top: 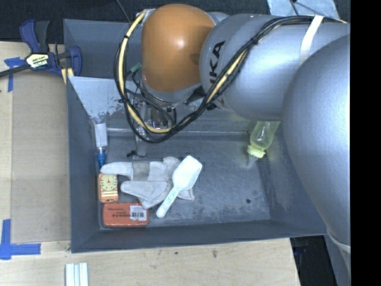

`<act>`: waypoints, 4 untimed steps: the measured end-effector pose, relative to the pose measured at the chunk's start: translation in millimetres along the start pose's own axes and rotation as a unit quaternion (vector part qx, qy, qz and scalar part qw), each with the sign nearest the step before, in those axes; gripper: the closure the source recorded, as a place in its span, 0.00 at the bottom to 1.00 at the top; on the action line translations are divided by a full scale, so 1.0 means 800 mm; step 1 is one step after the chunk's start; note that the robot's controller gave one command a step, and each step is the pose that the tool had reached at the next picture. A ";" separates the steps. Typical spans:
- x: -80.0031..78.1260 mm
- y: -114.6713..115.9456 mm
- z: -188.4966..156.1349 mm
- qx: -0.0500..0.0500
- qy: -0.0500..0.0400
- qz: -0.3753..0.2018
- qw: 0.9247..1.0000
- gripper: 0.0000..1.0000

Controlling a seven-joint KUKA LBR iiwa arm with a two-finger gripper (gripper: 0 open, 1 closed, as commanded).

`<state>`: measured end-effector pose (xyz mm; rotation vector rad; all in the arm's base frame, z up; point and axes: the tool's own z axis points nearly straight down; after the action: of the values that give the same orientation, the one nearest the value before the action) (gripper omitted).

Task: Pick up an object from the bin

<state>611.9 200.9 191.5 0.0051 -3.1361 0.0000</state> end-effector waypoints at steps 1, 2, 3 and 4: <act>-0.002 -0.001 -0.007 -0.001 -0.004 0.002 1.000 0.00; 0.023 0.009 0.060 0.000 -0.005 -0.057 0.998 0.00; 0.010 -0.075 0.070 0.000 -0.003 -0.167 0.986 0.00; 0.016 -0.038 0.076 0.000 -0.005 -0.082 0.997 0.00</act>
Offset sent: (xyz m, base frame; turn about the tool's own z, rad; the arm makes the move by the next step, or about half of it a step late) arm -0.0490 0.0202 -0.1215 -0.2732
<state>598.9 170.0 130.6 0.2629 -3.1353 -0.0005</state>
